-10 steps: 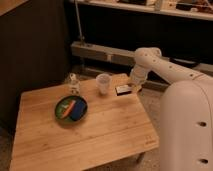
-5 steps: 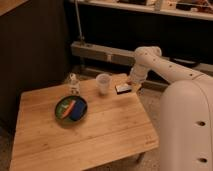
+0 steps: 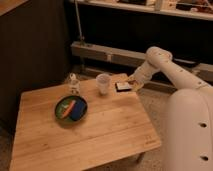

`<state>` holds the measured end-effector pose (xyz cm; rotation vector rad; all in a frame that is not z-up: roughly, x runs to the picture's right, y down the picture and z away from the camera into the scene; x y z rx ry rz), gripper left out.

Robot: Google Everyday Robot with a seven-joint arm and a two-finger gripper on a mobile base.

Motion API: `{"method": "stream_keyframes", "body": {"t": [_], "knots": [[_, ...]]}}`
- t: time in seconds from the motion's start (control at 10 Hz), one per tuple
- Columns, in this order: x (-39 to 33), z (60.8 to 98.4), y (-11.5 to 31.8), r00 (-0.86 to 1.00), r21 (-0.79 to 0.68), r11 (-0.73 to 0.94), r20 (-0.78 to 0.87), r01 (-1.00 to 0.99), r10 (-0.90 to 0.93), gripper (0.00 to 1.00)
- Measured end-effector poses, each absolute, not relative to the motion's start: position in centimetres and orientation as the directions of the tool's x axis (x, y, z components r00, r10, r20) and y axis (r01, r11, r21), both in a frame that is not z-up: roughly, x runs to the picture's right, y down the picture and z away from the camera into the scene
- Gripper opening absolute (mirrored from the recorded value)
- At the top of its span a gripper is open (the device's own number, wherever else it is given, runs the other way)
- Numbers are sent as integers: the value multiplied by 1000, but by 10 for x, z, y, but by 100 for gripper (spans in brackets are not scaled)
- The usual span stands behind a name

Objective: Place the eraser in the ceramic cup

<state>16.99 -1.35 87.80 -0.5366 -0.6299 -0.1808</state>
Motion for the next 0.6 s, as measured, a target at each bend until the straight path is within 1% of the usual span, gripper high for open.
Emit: {"method": "stream_keyframes", "body": {"t": [0.2, 0.4, 0.6], "knots": [[170, 885, -15, 658, -392, 870, 745, 297, 111, 0], [167, 891, -17, 611, -381, 876, 780, 296, 133, 0], [173, 884, -22, 647, -345, 891, 758, 296, 79, 0]]}}
